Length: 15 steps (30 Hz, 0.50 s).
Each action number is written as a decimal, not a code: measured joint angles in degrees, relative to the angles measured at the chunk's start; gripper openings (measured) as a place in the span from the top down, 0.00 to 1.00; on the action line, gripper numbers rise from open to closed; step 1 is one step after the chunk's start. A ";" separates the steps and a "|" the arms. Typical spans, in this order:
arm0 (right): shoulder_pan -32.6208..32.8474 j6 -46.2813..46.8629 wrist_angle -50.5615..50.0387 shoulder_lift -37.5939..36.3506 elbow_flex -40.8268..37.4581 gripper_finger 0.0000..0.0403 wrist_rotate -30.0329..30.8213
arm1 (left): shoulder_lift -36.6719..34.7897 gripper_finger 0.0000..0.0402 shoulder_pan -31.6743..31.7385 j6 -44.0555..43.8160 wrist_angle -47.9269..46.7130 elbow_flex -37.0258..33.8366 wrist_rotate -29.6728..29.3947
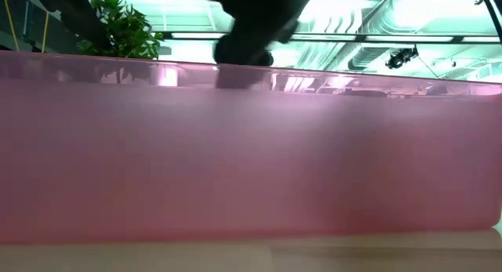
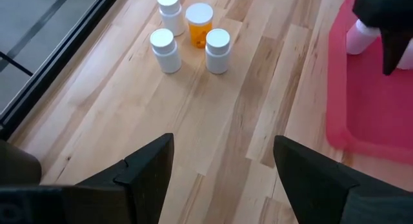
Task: Pick and place pill bottles into a basket
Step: Put the white pill bottle into the red bin
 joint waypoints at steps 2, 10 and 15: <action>-0.80 -2.77 -1.34 0.00 2.17 0.13 2.87 | 0.00 0.26 0.02 0.62 0.02 0.00 0.00; -4.13 -13.05 -15.58 0.00 14.34 0.13 20.12 | 0.00 0.26 0.02 1.07 0.53 0.00 -0.02; -6.80 -14.15 -24.83 0.00 22.06 0.14 31.19 | 0.00 0.26 0.02 1.07 0.53 0.00 -0.50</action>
